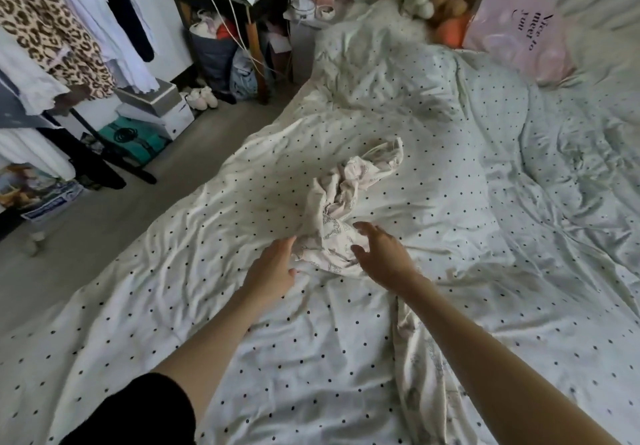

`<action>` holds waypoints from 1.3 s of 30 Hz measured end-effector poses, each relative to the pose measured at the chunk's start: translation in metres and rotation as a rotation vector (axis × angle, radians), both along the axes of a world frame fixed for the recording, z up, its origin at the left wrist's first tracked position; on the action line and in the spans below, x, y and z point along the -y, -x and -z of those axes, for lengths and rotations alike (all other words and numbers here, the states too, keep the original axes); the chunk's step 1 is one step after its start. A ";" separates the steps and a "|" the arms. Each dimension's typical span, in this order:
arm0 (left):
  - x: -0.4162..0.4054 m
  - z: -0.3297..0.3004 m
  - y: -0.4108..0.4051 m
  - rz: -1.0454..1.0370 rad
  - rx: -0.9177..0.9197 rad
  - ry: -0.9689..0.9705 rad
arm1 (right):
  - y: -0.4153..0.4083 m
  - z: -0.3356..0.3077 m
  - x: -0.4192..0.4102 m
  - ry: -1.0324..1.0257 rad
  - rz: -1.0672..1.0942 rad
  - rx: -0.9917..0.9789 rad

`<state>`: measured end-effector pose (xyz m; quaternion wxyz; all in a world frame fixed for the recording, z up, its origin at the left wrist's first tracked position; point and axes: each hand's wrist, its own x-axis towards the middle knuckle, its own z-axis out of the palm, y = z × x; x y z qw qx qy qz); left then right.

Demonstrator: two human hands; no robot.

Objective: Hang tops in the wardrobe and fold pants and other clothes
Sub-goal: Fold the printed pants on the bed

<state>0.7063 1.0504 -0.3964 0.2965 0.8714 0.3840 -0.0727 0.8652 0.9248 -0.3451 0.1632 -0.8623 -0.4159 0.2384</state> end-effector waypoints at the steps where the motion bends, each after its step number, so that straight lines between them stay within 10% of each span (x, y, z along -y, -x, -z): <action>1: -0.007 0.010 -0.004 0.025 -0.059 -0.030 | 0.002 0.010 -0.005 0.030 0.002 -0.010; 13: -0.047 0.035 -0.047 -0.026 0.398 0.090 | 0.006 0.060 -0.030 0.155 -0.032 0.067; 21: -0.050 -0.075 -0.047 -0.014 0.653 0.063 | -0.001 -0.033 -0.033 -0.252 0.191 -0.106; 39: 0.059 -0.159 -0.034 0.068 0.555 0.197 | -0.021 -0.147 0.107 -0.172 0.148 0.396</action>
